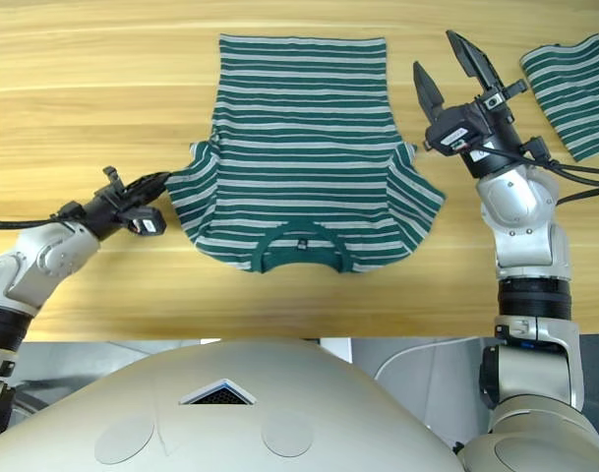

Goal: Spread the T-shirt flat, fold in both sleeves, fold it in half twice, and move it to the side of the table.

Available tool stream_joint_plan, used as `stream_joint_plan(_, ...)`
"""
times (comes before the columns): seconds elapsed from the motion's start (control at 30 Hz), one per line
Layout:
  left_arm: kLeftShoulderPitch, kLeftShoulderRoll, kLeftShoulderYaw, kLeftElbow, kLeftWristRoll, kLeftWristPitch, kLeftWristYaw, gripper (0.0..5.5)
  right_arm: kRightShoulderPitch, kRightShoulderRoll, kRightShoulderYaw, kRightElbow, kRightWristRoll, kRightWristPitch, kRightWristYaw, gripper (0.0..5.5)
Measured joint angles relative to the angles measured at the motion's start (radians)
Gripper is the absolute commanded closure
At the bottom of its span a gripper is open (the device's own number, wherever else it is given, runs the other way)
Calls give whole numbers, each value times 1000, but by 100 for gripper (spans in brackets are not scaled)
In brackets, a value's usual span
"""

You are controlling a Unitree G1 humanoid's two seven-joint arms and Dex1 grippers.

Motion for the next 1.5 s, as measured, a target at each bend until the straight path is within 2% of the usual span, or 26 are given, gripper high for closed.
stream_joint_plan(0.17, 13, -70, -6, -24, -41, -18, 33, 548, 0, 1, 3, 16, 0, 0, 0, 336)
stream_joint_plan(0.43, 20, -107, -7, -25, -64, -62, 47, 548, 0, 2, 8, 37, 0, -3, 0, 336)
stream_joint_plan(0.7, -23, -198, -103, 28, -122, -131, 4, 548, -21, 11, 22, 75, 0, -11, 0, 336)
stream_joint_plan(0.9, -41, -213, -117, 54, -139, -145, -15, 548, -26, 22, 36, 79, 0, -21, 2, 336)
stream_joint_plan(1.33, -39, -217, -118, 112, -238, -105, -113, 314, -26, 22, 35, 78, -1, -21, 2, 336)
stream_joint_plan(1.5, -32, -217, -109, 118, -239, -101, -114, 276, 18, -31, -25, 72, -72, -6, -44, 336)
